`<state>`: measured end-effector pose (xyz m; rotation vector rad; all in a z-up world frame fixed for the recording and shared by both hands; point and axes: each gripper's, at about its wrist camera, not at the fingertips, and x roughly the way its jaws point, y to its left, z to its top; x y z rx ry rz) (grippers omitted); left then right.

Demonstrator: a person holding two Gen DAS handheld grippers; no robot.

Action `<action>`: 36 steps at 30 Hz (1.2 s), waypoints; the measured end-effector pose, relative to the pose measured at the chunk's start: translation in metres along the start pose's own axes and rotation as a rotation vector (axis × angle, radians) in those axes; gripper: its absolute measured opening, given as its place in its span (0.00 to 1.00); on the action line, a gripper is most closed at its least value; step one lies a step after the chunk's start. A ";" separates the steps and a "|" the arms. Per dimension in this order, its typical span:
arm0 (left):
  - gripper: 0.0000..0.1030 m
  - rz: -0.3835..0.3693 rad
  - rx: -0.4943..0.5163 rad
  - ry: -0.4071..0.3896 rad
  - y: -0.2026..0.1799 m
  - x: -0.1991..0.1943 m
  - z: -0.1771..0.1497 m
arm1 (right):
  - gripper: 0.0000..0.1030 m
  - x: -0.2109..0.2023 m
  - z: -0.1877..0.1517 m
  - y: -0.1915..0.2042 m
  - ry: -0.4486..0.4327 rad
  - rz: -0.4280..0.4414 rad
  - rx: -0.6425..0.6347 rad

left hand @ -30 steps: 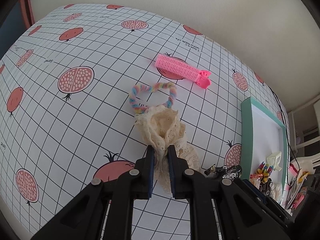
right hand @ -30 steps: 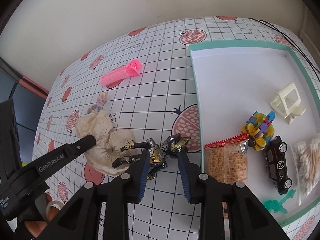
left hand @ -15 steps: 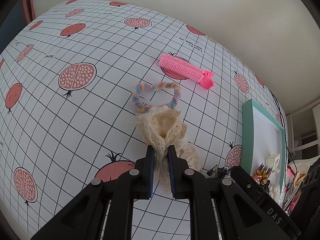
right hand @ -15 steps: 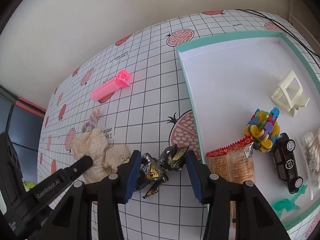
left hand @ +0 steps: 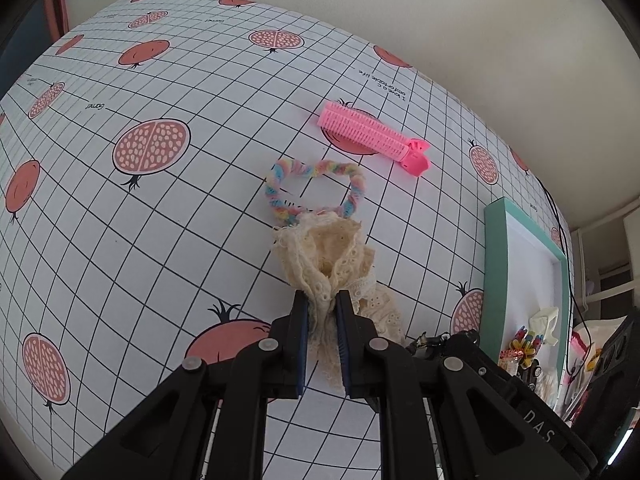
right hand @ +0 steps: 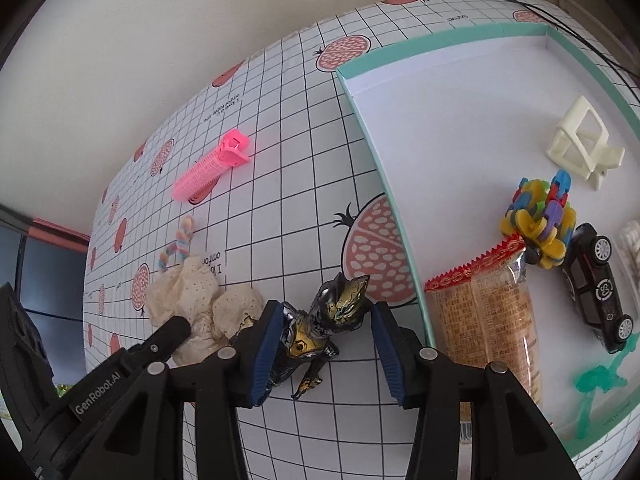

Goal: Organize objects
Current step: 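Lift the lace cloth with the left tool while the right tool lifts the figure, then carry the lace cloth with the left tool while the right tool carries the figure over the box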

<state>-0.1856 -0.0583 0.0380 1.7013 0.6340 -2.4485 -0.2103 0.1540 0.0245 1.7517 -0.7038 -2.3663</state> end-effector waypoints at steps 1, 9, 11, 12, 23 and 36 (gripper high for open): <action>0.13 -0.001 0.000 0.001 0.000 0.000 0.000 | 0.48 0.001 0.000 -0.001 0.001 0.008 0.012; 0.13 0.000 -0.002 0.006 0.001 0.001 -0.001 | 0.43 0.004 0.002 0.002 -0.026 0.028 0.030; 0.13 0.002 0.000 0.006 0.001 0.002 -0.001 | 0.37 0.006 0.003 0.002 -0.024 0.035 0.032; 0.13 0.002 0.000 0.006 0.002 0.001 -0.001 | 0.36 0.006 0.003 0.002 -0.026 0.036 0.034; 0.13 0.021 0.010 -0.003 0.000 0.001 -0.001 | 0.29 -0.006 0.000 0.010 -0.076 0.053 -0.032; 0.13 0.040 0.034 -0.141 -0.008 -0.047 0.007 | 0.29 -0.060 0.001 0.013 -0.208 0.071 -0.134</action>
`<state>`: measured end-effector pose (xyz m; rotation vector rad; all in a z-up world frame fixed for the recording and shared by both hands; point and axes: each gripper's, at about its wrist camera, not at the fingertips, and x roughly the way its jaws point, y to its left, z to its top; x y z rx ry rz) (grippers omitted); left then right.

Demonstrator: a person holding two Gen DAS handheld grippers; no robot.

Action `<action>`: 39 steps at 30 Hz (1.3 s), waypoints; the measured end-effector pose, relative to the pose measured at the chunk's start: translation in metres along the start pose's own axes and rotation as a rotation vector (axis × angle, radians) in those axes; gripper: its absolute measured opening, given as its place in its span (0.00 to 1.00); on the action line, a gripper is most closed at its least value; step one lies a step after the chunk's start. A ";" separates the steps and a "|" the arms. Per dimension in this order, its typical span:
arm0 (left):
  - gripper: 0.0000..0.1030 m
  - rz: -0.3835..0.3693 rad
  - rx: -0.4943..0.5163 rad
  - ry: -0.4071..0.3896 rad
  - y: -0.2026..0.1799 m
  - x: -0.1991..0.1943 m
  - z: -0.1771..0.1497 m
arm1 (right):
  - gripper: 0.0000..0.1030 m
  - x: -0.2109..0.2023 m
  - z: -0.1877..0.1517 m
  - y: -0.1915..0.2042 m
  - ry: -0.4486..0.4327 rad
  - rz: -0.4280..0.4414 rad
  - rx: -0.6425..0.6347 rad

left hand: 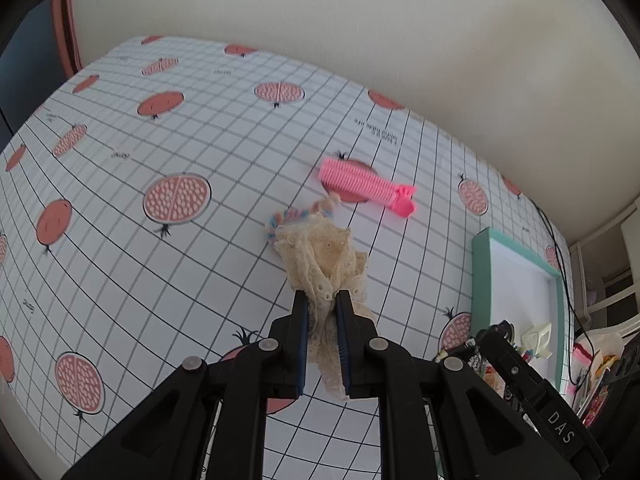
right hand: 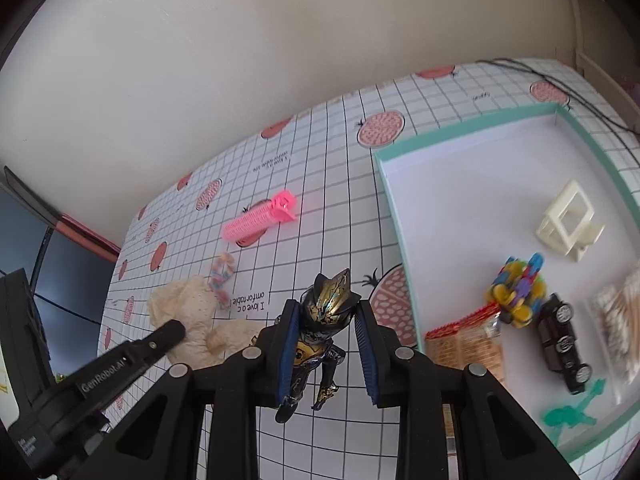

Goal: Organize objects
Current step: 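Carry the lace cloth with the left tool while the right tool carries the figure over the box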

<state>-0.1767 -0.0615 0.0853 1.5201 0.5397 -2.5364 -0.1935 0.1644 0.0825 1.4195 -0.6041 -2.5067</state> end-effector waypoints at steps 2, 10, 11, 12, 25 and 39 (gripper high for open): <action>0.13 -0.001 -0.001 -0.031 -0.001 -0.011 0.002 | 0.29 -0.008 0.001 -0.002 -0.018 0.004 -0.003; 0.13 -0.017 0.007 -0.127 -0.014 -0.047 0.008 | 0.29 -0.040 -0.003 -0.019 -0.080 -0.018 -0.020; 0.13 -0.020 0.010 -0.133 -0.016 -0.049 0.007 | 0.29 -0.044 -0.004 -0.023 -0.087 -0.024 -0.019; 0.13 -0.024 0.013 -0.137 -0.019 -0.050 0.007 | 0.29 -0.048 -0.005 -0.027 -0.096 -0.031 -0.017; 0.13 -0.099 0.136 -0.132 -0.096 -0.051 -0.014 | 0.29 -0.102 -0.006 -0.093 -0.192 -0.096 0.048; 0.13 -0.208 0.262 -0.107 -0.161 -0.044 -0.042 | 0.29 -0.123 -0.015 -0.130 -0.228 -0.095 0.080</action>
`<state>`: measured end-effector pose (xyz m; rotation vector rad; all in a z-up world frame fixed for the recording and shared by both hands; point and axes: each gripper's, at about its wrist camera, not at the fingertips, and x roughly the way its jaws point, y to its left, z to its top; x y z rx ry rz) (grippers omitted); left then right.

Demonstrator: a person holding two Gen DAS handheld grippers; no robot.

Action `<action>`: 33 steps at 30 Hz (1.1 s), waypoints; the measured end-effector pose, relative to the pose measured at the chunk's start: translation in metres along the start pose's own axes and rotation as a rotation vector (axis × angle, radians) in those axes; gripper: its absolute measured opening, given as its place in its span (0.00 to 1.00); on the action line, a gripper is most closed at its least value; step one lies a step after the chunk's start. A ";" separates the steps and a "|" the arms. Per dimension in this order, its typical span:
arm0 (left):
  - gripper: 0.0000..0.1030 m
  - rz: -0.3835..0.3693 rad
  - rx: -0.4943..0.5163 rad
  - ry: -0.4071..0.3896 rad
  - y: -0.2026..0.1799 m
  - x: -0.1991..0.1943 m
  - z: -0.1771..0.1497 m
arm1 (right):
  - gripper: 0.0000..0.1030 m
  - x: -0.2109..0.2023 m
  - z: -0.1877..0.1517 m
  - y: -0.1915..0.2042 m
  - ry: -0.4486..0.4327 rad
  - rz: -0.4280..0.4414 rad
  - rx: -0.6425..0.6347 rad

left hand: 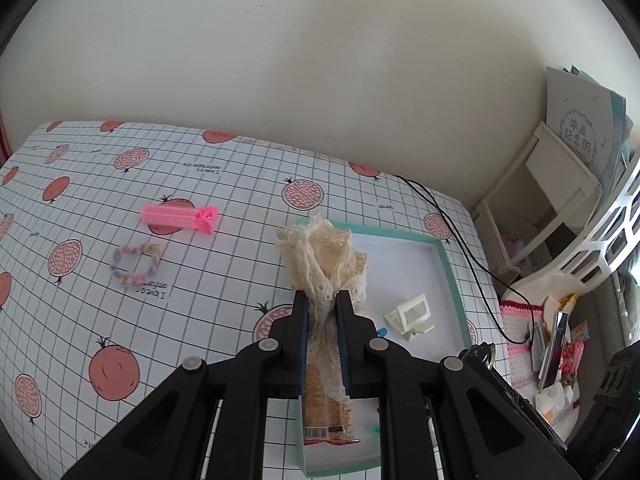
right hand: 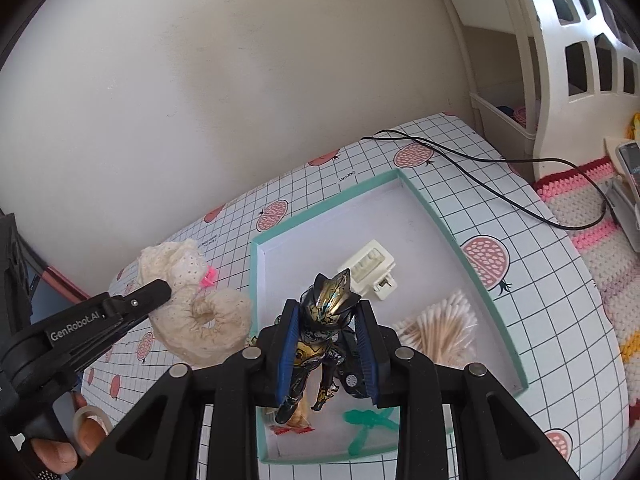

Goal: Organize objects
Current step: 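Carry the lace cloth with the left tool while the right tool carries the figure over the box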

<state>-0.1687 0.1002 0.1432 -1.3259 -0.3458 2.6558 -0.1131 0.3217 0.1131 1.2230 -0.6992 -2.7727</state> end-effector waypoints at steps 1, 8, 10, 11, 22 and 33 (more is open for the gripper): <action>0.13 -0.005 0.002 0.000 -0.002 0.001 -0.001 | 0.29 -0.001 -0.001 -0.002 -0.003 -0.003 0.005; 0.13 -0.036 0.016 -0.014 -0.015 0.012 -0.007 | 0.29 0.003 0.000 -0.026 -0.025 -0.033 0.055; 0.13 -0.033 0.042 -0.018 -0.021 0.018 -0.005 | 0.29 0.006 0.001 -0.032 -0.034 -0.029 0.069; 0.13 -0.024 0.058 -0.025 -0.024 0.022 -0.004 | 0.29 0.009 0.002 -0.035 -0.033 -0.031 0.070; 0.13 0.029 0.115 -0.012 -0.050 0.084 -0.004 | 0.29 0.043 0.009 -0.045 0.009 -0.066 0.048; 0.13 0.146 0.141 0.037 -0.048 0.116 -0.017 | 0.29 0.063 0.003 -0.027 0.057 -0.071 -0.029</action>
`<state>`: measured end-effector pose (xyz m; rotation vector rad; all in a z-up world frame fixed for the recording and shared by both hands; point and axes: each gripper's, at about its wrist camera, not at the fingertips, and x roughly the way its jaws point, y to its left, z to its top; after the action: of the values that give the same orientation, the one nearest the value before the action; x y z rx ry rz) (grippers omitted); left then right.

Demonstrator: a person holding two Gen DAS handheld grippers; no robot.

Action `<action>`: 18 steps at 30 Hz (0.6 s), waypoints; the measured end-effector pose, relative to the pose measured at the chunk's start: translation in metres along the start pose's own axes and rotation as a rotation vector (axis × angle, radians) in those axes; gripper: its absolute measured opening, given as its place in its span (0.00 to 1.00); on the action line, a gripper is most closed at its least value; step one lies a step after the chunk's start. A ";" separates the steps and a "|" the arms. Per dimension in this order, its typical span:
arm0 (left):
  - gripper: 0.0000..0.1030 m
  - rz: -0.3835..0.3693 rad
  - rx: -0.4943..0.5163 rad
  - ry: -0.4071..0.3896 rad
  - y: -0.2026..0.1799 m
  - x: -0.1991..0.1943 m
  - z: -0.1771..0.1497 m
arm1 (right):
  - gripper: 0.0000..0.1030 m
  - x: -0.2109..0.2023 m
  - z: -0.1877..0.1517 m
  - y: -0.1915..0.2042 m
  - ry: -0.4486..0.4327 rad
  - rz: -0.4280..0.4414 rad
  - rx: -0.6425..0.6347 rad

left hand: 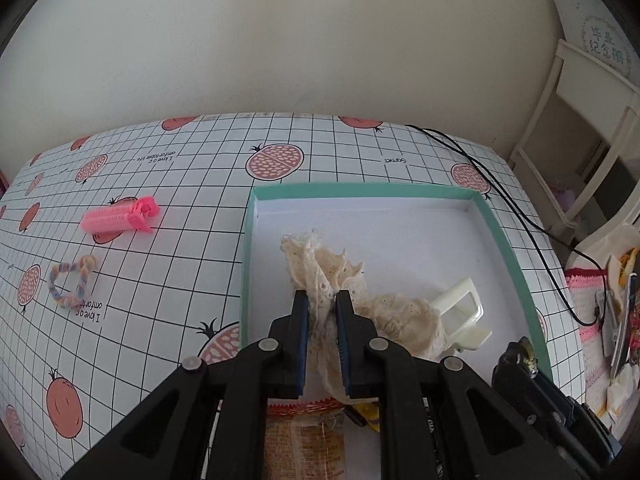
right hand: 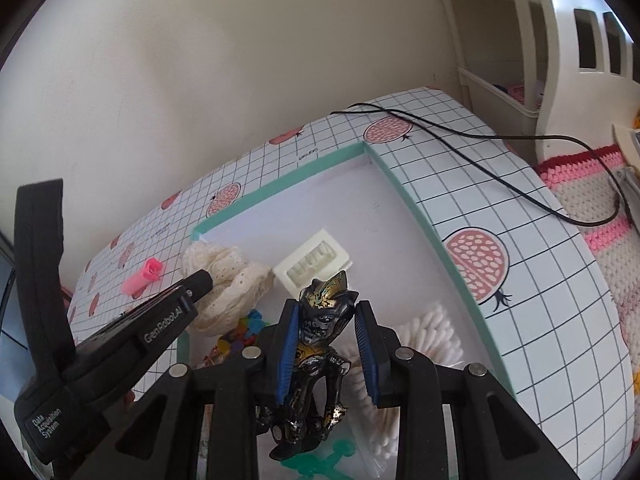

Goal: Organize objects
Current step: 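Carry the lace cloth with the left tool while the right tool carries the figure over the box, then open the left tool to drop the lace cloth while the right tool releases the figure in the box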

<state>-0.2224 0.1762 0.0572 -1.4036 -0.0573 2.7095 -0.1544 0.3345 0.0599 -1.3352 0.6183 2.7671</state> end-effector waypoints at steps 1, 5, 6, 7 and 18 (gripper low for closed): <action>0.13 0.009 0.002 0.001 0.000 0.000 0.000 | 0.29 0.001 0.000 0.001 0.002 -0.003 -0.003; 0.14 0.036 -0.004 0.028 0.001 0.001 0.000 | 0.30 0.001 0.000 0.000 0.006 -0.019 -0.015; 0.14 0.031 -0.009 0.037 0.002 0.002 0.000 | 0.30 0.000 0.000 0.000 0.006 -0.036 -0.015; 0.14 0.028 -0.013 0.043 0.002 0.002 -0.001 | 0.30 0.000 -0.001 -0.001 0.008 -0.050 -0.014; 0.24 0.029 -0.025 0.069 0.003 -0.001 -0.001 | 0.31 -0.007 0.000 0.005 0.010 -0.085 -0.028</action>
<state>-0.2215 0.1734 0.0571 -1.5157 -0.0662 2.6899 -0.1511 0.3314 0.0667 -1.3487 0.5120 2.7138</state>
